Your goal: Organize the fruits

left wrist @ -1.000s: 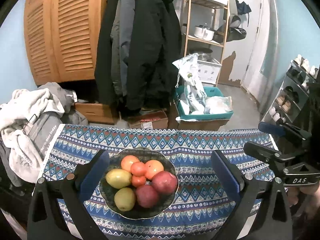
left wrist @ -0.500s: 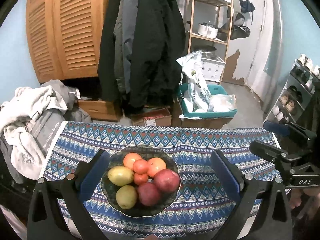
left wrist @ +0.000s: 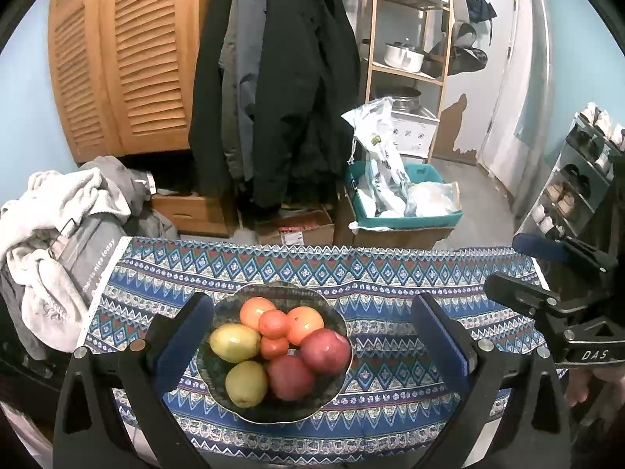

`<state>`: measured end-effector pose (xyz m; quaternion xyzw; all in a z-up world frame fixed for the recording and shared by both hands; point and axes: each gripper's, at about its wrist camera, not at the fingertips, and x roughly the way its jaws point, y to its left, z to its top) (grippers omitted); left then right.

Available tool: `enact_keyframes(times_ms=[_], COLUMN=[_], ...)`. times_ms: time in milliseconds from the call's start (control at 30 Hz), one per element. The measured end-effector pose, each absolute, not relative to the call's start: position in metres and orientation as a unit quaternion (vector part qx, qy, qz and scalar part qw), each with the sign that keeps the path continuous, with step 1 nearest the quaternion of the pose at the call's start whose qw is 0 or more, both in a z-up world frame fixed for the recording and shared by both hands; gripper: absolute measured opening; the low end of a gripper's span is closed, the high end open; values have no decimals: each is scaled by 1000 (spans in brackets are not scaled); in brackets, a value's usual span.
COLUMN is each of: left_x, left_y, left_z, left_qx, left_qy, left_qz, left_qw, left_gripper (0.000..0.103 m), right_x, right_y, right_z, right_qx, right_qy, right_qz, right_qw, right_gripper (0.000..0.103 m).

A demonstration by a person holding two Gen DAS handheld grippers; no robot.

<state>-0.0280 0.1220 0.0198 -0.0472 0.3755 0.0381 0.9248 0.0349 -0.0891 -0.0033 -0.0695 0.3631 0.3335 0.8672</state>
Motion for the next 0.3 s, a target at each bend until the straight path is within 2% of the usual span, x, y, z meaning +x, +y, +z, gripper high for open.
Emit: enact_keyframes(times_ms=[300], left_x=[-29], left_y=[121], left_z=[20], left_qx=[-44], left_qy=[373], left_qz=[38], left_qw=[926], left_gripper=[102], right_x=[35], right_y=[-90], right_z=[-3], right_qx=[-69], right_qy=[363], right_qz=[334], right_qw=[867], right_gripper=[87])
